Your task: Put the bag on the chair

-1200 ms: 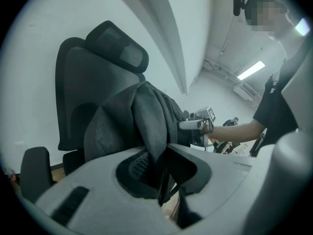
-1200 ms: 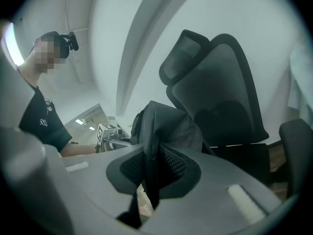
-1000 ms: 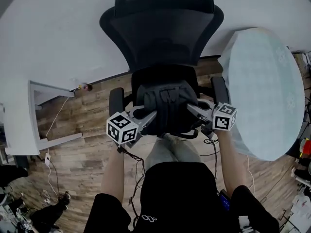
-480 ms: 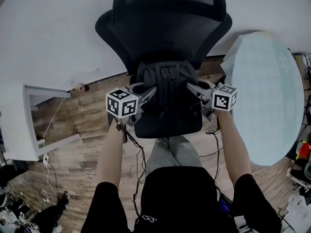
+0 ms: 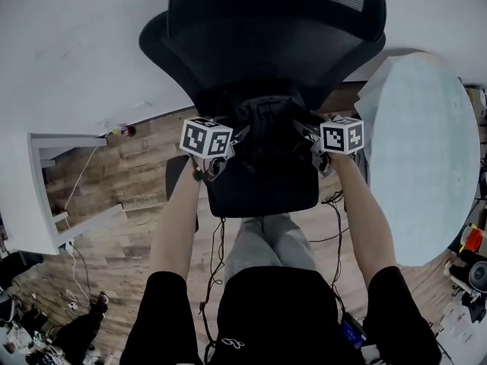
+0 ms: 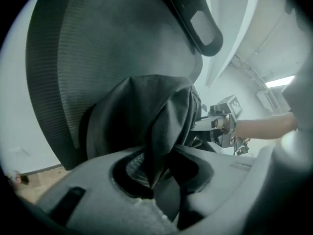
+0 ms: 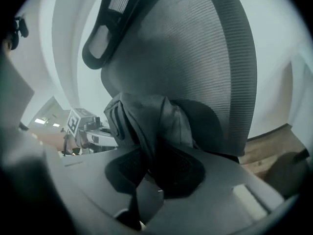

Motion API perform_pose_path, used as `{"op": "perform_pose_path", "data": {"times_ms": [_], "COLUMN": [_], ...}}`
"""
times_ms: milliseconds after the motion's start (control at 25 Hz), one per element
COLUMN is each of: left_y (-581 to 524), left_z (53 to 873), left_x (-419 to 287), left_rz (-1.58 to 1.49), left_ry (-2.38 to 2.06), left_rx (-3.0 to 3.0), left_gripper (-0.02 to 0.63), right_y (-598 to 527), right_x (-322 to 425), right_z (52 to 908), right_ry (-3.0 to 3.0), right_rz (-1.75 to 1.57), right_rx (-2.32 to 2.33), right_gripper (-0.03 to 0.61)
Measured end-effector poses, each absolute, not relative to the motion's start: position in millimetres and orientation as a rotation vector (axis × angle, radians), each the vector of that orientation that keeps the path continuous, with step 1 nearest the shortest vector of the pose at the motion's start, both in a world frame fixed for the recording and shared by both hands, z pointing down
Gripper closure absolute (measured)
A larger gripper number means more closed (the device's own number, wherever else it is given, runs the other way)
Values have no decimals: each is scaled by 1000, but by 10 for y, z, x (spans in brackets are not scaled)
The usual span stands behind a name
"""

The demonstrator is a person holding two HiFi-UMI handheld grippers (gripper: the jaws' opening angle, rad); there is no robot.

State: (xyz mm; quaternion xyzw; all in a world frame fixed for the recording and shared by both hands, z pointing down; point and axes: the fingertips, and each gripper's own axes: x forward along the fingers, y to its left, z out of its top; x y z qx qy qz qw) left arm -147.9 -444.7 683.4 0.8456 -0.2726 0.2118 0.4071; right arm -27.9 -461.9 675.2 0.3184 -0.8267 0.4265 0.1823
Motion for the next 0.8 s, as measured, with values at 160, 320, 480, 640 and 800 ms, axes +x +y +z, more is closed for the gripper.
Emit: {"op": "perform_pose_path", "data": {"times_ms": [160,320,480,640,800], "left_y": [-4479,-4424,-4290,-4006,-3888], "left_z": [6965,7048,7022,6902,6539], "left_x": [-1431,-1489,-1569,-1736,-1987], "left_rz": [462,505,559,506,511], "left_ry": [-730,-785,-819,-984,-1222], "left_rx": [2069,2012,1994,1837,1825], "left_gripper": [546,488,482,479,596], "right_y": [-4660,-4622,-4552,-4319,-4331], "right_x": [-227,-172,-91,-7,201], "right_z": [6882,6952,6882,6755,6450], "right_ry": [-2310,-2258,-2254,-2269,-2293], "right_rz": [1282,1293,1299,1222,1167], "right_rx": [972,1007,1041,1045,1205], "right_gripper": [511,455,389,344,371]}}
